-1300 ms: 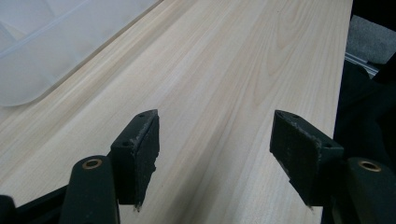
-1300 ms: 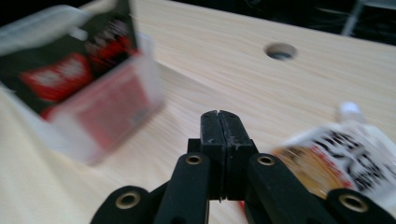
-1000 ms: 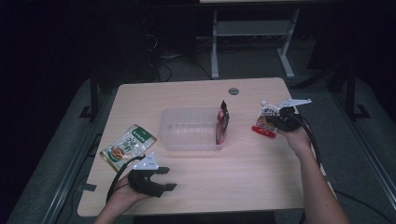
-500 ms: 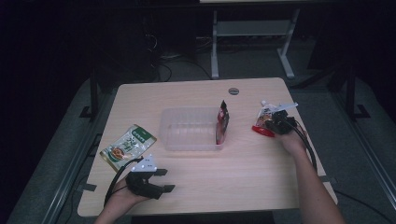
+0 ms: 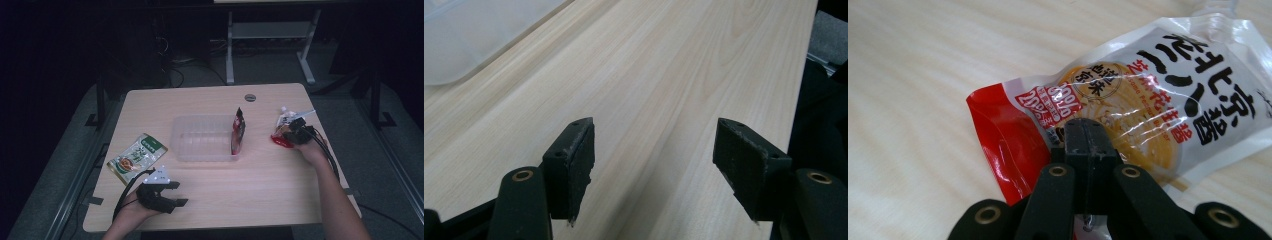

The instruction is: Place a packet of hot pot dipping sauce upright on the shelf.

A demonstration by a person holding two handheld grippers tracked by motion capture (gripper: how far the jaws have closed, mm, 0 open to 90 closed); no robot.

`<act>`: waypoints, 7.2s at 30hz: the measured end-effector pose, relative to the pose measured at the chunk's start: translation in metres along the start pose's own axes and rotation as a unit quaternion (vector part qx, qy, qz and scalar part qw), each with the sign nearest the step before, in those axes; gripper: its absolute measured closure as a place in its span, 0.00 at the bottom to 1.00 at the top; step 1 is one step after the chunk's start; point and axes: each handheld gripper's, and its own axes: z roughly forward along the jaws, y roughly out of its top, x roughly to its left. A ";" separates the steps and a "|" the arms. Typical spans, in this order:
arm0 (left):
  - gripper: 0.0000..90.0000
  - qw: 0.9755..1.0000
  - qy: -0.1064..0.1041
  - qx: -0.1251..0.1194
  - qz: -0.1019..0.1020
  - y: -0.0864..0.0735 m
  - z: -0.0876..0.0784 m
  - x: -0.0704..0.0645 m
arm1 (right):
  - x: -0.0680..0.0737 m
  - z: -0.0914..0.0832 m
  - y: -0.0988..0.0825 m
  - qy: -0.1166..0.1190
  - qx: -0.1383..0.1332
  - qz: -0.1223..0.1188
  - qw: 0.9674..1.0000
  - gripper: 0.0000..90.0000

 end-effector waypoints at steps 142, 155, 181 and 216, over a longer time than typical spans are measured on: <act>0.98 0.993 -0.053 0.052 0.094 0.062 0.092 -0.025 | 0.124 -0.052 -0.068 0.294 0.021 0.011 0.956 0.49; 0.99 0.993 -0.058 0.052 0.088 0.062 0.093 -0.024 | 0.134 -0.044 -0.065 0.317 0.010 0.003 0.948 0.59; 0.99 0.993 -0.062 0.053 0.087 0.062 0.092 -0.022 | 0.136 -0.061 -0.058 0.357 -0.068 -0.017 0.931 0.99; 0.99 0.995 -0.067 0.013 0.073 0.053 0.071 -0.034 | 0.173 -0.087 -0.015 0.454 -0.155 -0.053 0.876 0.99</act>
